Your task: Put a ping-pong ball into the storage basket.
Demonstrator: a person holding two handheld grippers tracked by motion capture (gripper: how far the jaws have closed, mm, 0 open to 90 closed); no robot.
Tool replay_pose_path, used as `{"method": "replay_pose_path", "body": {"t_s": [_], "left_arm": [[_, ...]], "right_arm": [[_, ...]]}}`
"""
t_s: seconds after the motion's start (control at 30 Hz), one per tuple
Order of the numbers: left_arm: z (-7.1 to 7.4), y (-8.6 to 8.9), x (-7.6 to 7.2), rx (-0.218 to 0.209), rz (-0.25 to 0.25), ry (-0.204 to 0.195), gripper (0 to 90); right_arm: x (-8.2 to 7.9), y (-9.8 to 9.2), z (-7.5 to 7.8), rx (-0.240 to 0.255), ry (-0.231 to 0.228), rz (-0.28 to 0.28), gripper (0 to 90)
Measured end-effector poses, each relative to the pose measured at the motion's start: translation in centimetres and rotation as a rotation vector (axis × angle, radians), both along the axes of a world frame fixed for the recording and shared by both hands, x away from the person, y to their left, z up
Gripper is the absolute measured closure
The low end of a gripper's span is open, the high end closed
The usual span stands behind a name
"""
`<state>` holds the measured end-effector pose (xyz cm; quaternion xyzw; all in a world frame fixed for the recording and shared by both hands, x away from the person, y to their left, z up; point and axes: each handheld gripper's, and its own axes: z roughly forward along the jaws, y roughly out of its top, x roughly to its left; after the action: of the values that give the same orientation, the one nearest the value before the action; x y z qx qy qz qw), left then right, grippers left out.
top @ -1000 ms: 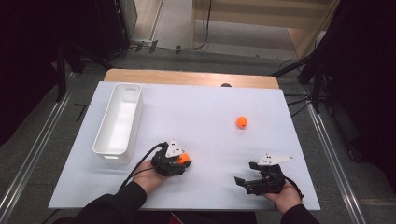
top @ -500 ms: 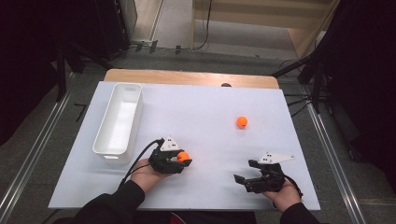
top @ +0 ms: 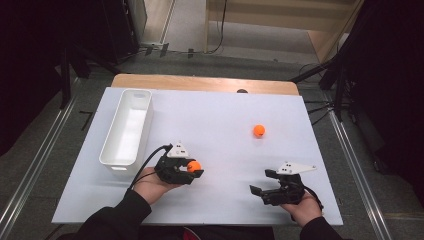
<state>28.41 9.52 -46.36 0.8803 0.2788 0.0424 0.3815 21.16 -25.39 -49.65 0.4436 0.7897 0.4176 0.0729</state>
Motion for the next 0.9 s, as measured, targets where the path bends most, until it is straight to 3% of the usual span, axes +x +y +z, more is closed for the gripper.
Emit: {"method": "replay_pose_path", "body": {"t_s": [0.33,0.9], "left_arm": [[1.6,0.9,-0.2,-0.014,-0.010,0.033,50.8],[3.6,1.6,0.0,0.025,-0.035,0.053,50.8]], "right_arm": [[-0.2,0.3,0.0,-0.010,-0.002,0.019,11.2],[-0.4,0.2,0.2,0.003,0.003,0.010,11.2]]}}
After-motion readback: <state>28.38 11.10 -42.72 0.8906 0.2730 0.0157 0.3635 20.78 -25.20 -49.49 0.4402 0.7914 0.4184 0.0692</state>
